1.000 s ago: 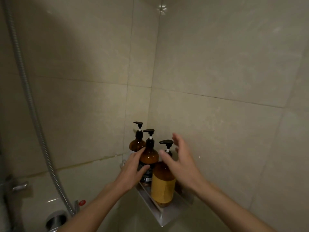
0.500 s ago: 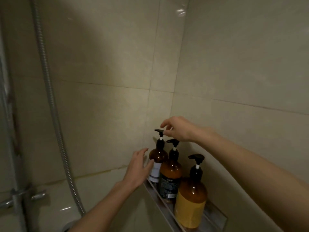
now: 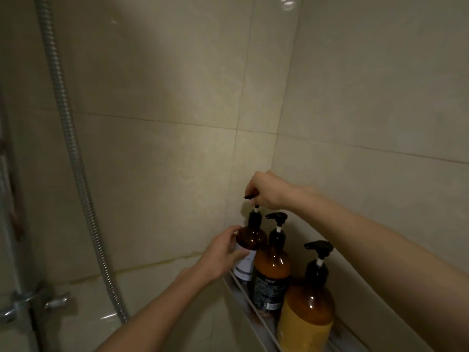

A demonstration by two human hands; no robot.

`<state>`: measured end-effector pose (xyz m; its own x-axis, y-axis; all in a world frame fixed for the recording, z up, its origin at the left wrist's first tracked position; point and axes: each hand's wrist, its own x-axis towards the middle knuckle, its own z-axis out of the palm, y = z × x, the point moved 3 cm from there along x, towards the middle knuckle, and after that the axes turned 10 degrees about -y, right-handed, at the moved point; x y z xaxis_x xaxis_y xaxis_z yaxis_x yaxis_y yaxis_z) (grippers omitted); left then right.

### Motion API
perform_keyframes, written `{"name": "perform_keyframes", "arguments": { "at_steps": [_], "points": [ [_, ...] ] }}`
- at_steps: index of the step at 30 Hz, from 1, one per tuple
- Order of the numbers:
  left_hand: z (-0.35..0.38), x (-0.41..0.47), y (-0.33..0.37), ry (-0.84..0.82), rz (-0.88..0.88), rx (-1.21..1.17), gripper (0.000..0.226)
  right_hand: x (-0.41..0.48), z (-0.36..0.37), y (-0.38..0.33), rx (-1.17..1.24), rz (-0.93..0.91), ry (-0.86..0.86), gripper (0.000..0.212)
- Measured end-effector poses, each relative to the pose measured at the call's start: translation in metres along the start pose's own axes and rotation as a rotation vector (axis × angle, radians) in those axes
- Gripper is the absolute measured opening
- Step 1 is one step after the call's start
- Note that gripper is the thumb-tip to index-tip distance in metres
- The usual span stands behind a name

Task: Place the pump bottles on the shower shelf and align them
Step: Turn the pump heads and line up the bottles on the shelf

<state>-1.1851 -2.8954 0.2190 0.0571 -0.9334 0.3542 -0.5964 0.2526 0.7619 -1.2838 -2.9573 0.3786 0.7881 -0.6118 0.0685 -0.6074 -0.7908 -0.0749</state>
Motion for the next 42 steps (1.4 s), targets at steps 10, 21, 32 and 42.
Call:
{"name": "perform_keyframes", "arguments": {
  "at_steps": [10,21,32,42],
  "points": [
    [-0.002,-0.002,0.002,0.032,-0.026,-0.024,0.064,-0.006,0.003,0.0,0.034,-0.046,0.043,0.024],
    [-0.002,0.002,0.018,-0.034,0.032,0.016,0.042,-0.006,0.003,-0.003,0.036,-0.038,0.049,0.024],
    [-0.009,0.008,0.028,-0.112,0.023,0.115,0.045,-0.009,0.003,0.0,0.063,-0.071,0.045,0.025],
    [-0.009,0.004,0.023,-0.045,-0.01,0.105,0.059,-0.008,0.002,0.0,0.07,-0.072,0.058,0.026]
  ]
}}
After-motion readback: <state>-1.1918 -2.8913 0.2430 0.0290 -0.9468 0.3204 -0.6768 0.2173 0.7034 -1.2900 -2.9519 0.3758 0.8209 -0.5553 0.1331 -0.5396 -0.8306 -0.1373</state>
